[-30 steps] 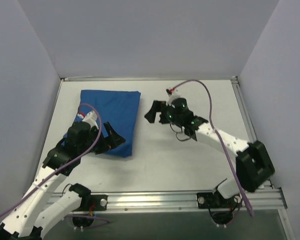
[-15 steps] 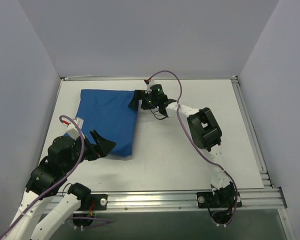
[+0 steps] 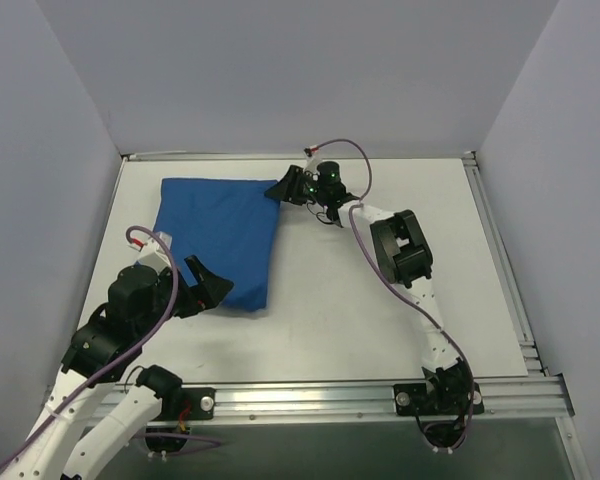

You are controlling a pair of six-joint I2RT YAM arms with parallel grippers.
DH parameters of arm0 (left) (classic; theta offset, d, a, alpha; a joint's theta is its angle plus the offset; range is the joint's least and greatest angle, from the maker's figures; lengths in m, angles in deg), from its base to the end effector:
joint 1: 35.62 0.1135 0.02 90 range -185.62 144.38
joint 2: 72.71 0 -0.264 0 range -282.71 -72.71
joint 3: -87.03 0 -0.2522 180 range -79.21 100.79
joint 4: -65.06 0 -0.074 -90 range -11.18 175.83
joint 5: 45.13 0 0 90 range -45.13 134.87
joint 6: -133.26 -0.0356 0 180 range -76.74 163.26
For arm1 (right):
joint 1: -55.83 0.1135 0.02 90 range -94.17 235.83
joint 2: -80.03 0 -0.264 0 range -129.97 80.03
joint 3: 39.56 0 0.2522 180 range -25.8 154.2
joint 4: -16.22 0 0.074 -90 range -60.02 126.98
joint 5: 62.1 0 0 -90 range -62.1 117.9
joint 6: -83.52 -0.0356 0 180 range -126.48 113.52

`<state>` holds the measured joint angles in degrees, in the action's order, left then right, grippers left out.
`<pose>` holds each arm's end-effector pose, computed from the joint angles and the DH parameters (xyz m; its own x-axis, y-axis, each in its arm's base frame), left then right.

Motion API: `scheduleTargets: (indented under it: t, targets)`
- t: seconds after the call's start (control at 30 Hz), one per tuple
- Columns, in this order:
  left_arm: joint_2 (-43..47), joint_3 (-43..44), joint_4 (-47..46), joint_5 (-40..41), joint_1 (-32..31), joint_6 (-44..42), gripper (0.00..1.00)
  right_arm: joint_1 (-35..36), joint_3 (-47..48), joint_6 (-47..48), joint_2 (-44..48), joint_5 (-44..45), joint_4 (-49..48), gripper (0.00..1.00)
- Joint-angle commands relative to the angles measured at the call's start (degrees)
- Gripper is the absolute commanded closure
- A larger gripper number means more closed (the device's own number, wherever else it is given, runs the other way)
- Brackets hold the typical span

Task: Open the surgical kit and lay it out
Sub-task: Adjust the surgical kit at the center of the board.

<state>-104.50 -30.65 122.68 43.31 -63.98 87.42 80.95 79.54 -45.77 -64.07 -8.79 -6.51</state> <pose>0.0967 -0.0533 0.3308 -0.6331 -0.4496 -0.6301 0.0768 0.7735 -0.6291 0.5024 0.2591 0.1577 -0.5856 0.2863 -0.7584 -0.6591 0.3764 0.6511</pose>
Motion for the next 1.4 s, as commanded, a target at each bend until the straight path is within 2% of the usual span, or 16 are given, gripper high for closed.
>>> scheduleTargets:
  t: [0.0,0.1,0.13,0.17,0.27,0.3,0.47,0.7,0.87,1.07,1.17,1.2,1.23,1.3,1.33,1.37]
  targets:
    - [-1.0,-0.3,-2.7,0.5,0.1,0.4,0.08,-1.7,2.5,-6.4,-1.1,-3.8,-9.4,0.57]
    - [-1.2,-0.3,-2.8,0.1,0.1,0.6,0.08,-1.7,4.2,-6.9,-1.8,-6.2,-9.3,0.73]
    - [-1.2,-0.5,-2.9,-0.1,0.1,0.7,0.08,-1.7,4.8,-7.0,-1.9,-7.0,-8.7,0.92]
    - [-1.3,-0.4,-2.8,-0.4,0.1,0.8,0.08,-1.9,4.1,-6.8,-0.7,-6.2,-6.8,1.0]
    - [-2.7,-0.1,-1.7,0.7,0.2,1.4,0.13,-2.8,-2.9,-4.1,4.8,-0.5,-5.3,1.0]
    - [-3.4,0.2,-0.9,1.0,0.1,1.9,0.19,-3.1,-5.3,-3.4,6.5,0.9,-5.5,1.0]
    - [-9.8,2.9,2.9,3.8,0.2,2.8,0.24,-7.3,-19.8,-3.3,17.9,8.9,-5.6,1.0]
    - [-16.2,1.9,-2.4,2.4,0.5,5.4,0.32,-14.2,-49.2,-3.7,37.1,16.6,-7.3,1.0]
    - [-22.7,1.5,-8.2,1.3,0.5,6.4,0.37,-16.2,-61.5,-1.3,56.2,26.2,6.0,1.0]
    - [-33.8,5.5,-9.1,-1.8,-0.1,2.9,0.33,-16.2,-74.0,-3.1,76.5,33.0,20.0,1.0]
    - [-35.4,6.2,-10.9,-2.3,-0.7,1.1,0.32,-15.5,-78.9,-3.4,83.2,30.3,22.1,0.88]
    - [-35.6,6.7,-12.5,-4.4,-1.1,-1.3,0.33,-15.3,-79.8,-2.7,84.6,28.5,21.9,0.76]
    - [-35.7,7.6,-12.5,-5.3,-1.4,-2.7,0.33,-14.6,-80.3,-0.6,86.0,26.9,22.0,0.57]
    - [-35.9,10.9,-10.9,-4.2,-3.6,-5.8,0.33,-13.4,-78.8,1.5,89.4,27.2,27.2,0.39]
    - [-35.1,11.8,-10.3,-3.4,-4.4,-6.5,0.32,-13.1,-77.9,4.1,91.4,27.4,31.4,0.26]
    - [-34.5,12.3,-10.0,-2.5,-4.9,-7.0,0.32,-12.7,-77.0,5.2,92.1,27.6,33.9,0.19]
